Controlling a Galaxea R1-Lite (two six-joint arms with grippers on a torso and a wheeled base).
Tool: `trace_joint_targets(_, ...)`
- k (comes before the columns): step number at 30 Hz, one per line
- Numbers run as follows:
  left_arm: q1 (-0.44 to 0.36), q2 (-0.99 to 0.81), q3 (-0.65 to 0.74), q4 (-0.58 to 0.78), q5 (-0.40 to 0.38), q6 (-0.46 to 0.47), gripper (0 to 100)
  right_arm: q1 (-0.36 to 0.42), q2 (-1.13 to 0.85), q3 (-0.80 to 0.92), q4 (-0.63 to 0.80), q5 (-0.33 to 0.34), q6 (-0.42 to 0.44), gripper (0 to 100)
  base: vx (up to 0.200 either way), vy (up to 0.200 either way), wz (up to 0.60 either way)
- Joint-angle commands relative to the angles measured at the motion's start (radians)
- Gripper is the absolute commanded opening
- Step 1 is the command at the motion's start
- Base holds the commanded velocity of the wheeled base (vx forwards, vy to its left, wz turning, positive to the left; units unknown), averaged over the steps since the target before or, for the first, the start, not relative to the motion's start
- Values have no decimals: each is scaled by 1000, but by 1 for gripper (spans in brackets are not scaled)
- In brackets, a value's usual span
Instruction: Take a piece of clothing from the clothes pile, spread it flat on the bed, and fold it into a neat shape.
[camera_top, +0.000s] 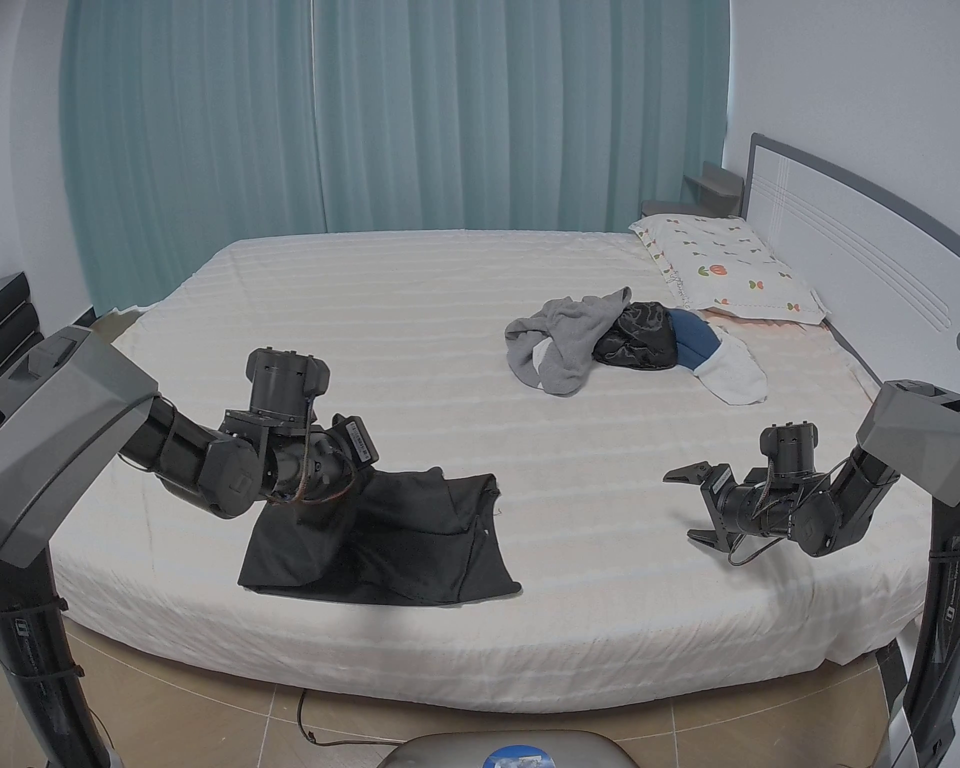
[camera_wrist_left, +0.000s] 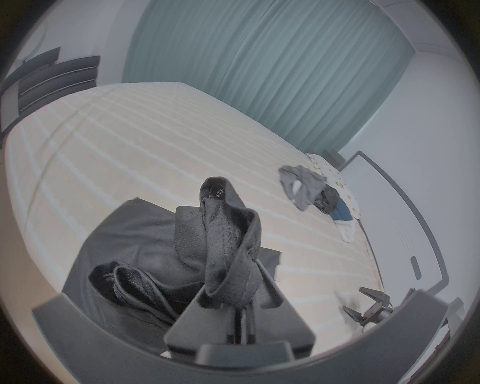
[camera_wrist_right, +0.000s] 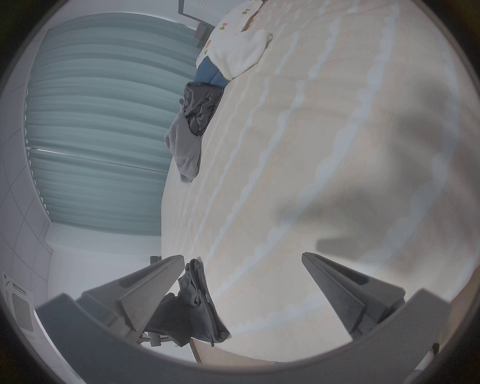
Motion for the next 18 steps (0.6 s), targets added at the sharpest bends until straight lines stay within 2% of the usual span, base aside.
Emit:
trace_joint_targets(1, -40, 42, -42, 3, 5, -11, 0, 5, 3, 0, 0, -1, 0, 100, 0, 0, 0)
trace_joint_targets(5, -63, 97, -71, 1, 49, -11, 0, 5, 3, 0, 0, -1, 0, 100, 0, 0, 0)
trace_joint_targets(8, -78, 171, -131, 1, 126, -12, 0, 5, 3, 0, 0, -1, 0, 100, 0, 0, 0)
trace_joint_targets(14, -103, 200, -152, 6, 135, -15, 0, 5, 3, 0, 0, -1, -2, 100, 0, 0, 0)
trace_joint_targets(15, -109, 200, -152, 6, 135, -15, 100, 5, 3, 0, 0, -1, -2, 100, 0, 0, 0)
trace_joint_targets(18, -120, 197, -160, 3, 135, -26, 100, 5, 3, 0, 0, -1, -6, 100, 0, 0, 0)
